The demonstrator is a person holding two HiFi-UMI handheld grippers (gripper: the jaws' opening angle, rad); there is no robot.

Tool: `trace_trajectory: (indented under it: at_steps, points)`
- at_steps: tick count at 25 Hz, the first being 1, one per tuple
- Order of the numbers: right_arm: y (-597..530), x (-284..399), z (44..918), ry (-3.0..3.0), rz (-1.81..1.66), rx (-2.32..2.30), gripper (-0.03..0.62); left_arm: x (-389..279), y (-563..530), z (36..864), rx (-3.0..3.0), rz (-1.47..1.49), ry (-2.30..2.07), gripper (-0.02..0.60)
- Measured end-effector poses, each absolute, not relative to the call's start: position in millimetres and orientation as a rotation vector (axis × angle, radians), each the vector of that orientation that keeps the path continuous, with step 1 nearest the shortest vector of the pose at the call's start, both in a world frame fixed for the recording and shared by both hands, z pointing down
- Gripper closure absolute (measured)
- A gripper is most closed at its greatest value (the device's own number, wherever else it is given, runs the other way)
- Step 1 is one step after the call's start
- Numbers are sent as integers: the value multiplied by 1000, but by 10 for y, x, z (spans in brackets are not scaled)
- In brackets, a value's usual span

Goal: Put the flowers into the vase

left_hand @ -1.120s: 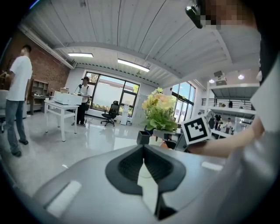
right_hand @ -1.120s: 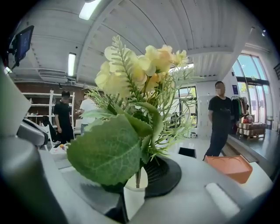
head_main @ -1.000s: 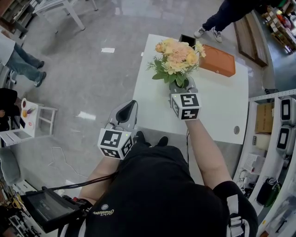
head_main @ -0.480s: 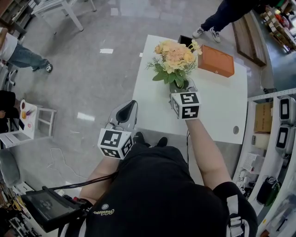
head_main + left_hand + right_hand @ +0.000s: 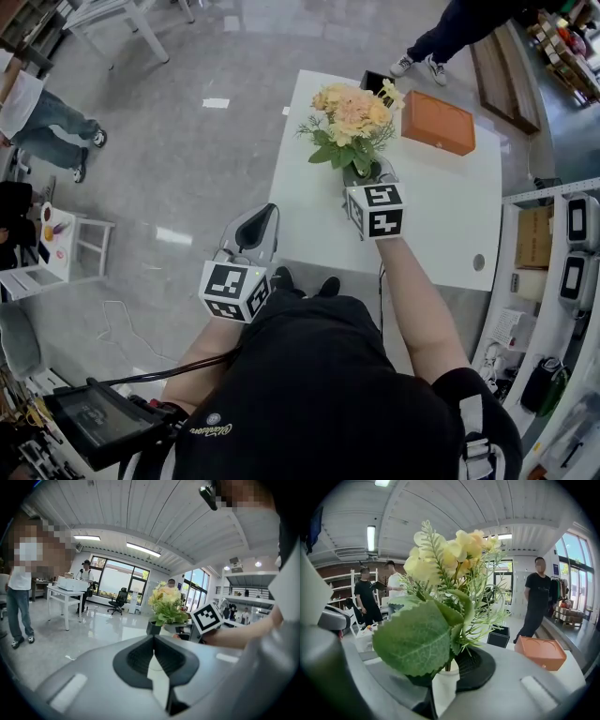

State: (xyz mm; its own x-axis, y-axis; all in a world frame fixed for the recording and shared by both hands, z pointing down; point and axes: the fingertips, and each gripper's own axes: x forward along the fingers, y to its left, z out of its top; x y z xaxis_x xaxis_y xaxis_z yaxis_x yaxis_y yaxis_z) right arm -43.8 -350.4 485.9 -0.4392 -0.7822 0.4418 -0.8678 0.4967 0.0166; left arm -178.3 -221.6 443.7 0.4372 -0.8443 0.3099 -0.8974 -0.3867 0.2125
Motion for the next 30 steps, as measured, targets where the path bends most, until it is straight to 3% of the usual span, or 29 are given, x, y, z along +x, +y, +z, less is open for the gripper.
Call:
trace_trajectory:
  at_steps: [30]
  points:
    - [-3458, -387, 4886, -2260, 282, 1249, 463, -1802, -2222, 4382, 2365, 174, -1499, 575]
